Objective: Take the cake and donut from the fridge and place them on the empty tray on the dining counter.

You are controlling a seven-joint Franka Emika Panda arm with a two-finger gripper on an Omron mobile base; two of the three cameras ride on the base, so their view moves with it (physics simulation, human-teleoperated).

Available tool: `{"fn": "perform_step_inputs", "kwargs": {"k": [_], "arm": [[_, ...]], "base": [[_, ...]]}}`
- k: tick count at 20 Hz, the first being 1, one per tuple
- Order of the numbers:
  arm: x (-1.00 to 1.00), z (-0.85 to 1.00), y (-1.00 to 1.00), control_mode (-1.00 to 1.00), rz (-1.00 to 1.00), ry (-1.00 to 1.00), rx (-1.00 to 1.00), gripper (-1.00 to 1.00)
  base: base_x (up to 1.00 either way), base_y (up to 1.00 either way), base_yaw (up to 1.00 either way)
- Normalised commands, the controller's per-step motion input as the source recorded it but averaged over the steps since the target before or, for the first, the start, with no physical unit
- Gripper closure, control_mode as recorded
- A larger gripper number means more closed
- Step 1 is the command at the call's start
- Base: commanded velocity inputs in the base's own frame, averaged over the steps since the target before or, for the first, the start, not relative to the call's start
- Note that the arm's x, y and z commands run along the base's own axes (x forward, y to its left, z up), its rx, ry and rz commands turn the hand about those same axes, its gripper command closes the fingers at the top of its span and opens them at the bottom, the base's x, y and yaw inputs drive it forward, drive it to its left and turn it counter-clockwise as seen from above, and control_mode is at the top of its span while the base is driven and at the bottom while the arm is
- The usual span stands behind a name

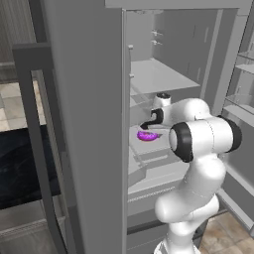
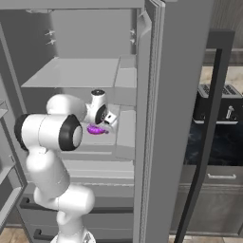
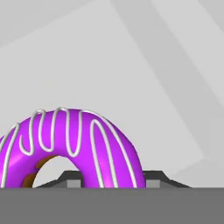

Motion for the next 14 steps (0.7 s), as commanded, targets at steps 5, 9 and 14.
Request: {"fn": "perform_step_inputs", "kwargs": {"k": [5, 9, 14], "arm": [[-1.00, -0.14, -0.02, -1.00, 0.00, -0.06, 0.04, 1.00], [-1.00, 0.21, 0.00, -1.00, 0.05, -0.01, 0.14, 1.00], [-1.00, 0.96, 0.00, -1.00, 0.09, -0.16, 0.19, 1.00]], "base": [[0.00, 0.00, 0.00], [0.00, 0.00, 0.00], [0.00, 0.00, 0.00]]}}
